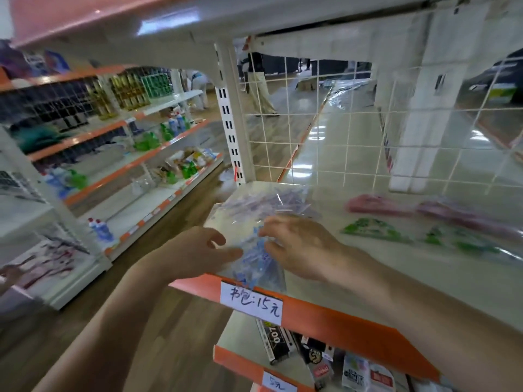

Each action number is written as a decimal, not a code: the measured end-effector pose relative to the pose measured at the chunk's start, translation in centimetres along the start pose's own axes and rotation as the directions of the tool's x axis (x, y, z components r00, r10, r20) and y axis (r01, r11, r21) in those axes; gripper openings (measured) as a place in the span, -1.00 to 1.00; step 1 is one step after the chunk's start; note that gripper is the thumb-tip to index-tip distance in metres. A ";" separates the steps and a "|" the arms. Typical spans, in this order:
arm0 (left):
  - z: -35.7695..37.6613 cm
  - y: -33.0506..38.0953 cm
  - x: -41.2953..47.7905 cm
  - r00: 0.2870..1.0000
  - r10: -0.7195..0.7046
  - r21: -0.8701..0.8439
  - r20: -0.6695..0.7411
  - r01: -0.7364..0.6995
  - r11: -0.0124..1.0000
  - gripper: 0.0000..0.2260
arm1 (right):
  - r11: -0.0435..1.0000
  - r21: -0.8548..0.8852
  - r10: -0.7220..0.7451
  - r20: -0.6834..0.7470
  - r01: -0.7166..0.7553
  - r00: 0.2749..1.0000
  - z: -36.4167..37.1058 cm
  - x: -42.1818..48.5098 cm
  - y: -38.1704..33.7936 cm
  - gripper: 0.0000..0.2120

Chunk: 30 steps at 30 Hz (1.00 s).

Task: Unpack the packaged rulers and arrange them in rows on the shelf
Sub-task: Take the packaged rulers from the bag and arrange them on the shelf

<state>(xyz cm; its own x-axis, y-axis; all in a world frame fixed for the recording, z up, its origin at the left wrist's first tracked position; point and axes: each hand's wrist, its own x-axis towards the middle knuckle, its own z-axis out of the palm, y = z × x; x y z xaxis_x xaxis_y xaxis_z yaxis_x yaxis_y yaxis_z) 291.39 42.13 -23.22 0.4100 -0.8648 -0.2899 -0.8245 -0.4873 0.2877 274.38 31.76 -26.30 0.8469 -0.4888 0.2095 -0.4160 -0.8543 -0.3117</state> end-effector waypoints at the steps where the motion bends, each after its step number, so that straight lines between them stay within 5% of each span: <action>1: 0.4 0.4 -0.4 1.000 -0.007 0.032 0.007 0.006 0.999 -0.45 | 1.000 -0.012 0.000 0.067 0.001 0.998 0.5 0.3 -0.2 -0.69; 4: 1.3 1.6 -0.3 1.000 0.001 0.085 0.005 -0.001 0.996 -0.28 | 0.992 -0.100 0.090 0.165 -0.074 0.982 1.5 -0.1 -0.8 -0.73; 7: 1.7 2.5 0.4 0.999 0.039 0.103 0.030 -0.042 0.994 -0.21 | 0.975 -0.197 0.132 0.119 -0.107 0.984 1.5 -1.8 -1.2 -0.71; 11: 1.5 4.0 0.9 0.991 0.096 0.074 0.089 -0.103 0.992 -0.17 | 0.982 -0.114 0.164 0.105 -0.153 0.981 0.1 -4.3 -1.0 -0.65; 17: 1.3 7.6 1.5 0.964 0.131 0.094 0.229 -0.156 0.983 -0.45 | 0.961 -0.022 0.274 0.239 -0.277 0.932 -2.2 -5.3 0.6 -0.57; 20: 1.2 8.7 1.1 0.951 0.148 0.157 0.271 -0.196 0.968 -0.43 | 0.952 0.024 0.280 0.346 -0.307 0.896 -3.4 -5.4 0.9 -0.45; 26: 0.9 9.7 -0.1 0.914 0.219 0.230 0.342 -0.308 0.923 -0.47 | 0.960 0.020 0.250 0.375 -0.278 0.893 -4.3 -5.3 0.9 -0.68; 30: 1.6 10.3 -0.2 0.904 0.252 0.225 0.346 -0.341 0.913 -0.43 | 0.955 -0.062 0.289 0.421 -0.291 0.860 -4.7 -3.8 1.6 -0.32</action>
<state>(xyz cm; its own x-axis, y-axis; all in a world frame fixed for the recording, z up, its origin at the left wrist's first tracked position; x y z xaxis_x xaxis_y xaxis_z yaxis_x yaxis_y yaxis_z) 282.19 37.50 -21.64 0.0272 -0.8625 -0.5054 -0.9802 -0.1223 0.1559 268.94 31.45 -23.27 0.7472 -0.5929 -0.3004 -0.6641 -0.6842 -0.3014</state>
